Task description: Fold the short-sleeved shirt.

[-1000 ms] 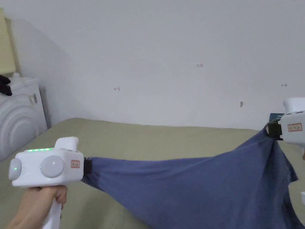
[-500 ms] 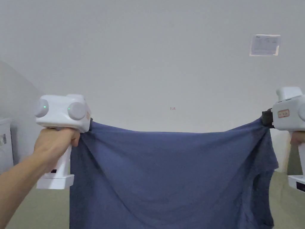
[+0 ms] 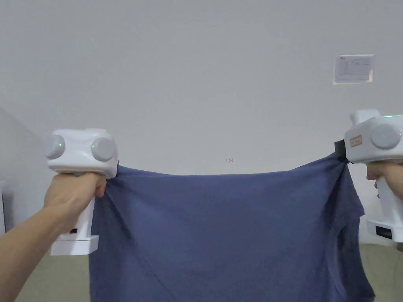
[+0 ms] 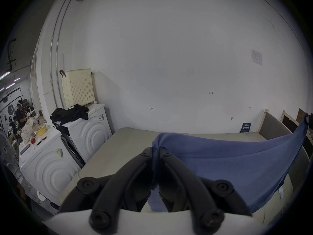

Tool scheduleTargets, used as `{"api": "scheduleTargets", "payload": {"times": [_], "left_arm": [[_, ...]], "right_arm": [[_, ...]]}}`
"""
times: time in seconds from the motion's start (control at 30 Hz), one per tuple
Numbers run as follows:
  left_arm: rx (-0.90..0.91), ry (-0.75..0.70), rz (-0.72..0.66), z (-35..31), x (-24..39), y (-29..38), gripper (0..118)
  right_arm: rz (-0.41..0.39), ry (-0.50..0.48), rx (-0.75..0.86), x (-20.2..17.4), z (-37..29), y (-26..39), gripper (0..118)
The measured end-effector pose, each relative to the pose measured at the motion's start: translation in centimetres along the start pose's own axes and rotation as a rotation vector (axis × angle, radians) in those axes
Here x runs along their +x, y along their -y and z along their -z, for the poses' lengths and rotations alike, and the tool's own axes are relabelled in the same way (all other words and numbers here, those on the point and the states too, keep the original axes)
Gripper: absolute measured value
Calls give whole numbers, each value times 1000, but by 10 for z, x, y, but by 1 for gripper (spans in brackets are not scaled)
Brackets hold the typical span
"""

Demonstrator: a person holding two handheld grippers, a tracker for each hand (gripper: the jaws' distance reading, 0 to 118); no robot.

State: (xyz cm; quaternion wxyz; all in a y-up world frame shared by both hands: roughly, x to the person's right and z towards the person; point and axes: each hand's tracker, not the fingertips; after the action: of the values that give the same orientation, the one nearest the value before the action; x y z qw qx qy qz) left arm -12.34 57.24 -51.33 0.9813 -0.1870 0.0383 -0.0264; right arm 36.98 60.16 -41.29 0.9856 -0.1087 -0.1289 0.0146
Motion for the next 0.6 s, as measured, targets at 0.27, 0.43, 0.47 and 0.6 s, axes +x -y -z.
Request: {"api": "scheduleTargets", "payload": {"times": [0.27, 0.43, 0.47, 0.6], "left_arm": [[57, -52, 35, 57, 34, -40, 6], [104, -68, 24, 88, 46, -57, 6], [107, -66, 24, 96, 47, -60, 6], [113, -91, 35, 127, 53, -67, 6]], "right_arm": [[-20, 37, 59, -2, 67, -45, 3], [-55, 58, 90, -8, 99, -66, 3], [-60, 62, 96, -10, 106, -68, 3], [-50, 70, 95, -19, 133, -68, 3]]}}
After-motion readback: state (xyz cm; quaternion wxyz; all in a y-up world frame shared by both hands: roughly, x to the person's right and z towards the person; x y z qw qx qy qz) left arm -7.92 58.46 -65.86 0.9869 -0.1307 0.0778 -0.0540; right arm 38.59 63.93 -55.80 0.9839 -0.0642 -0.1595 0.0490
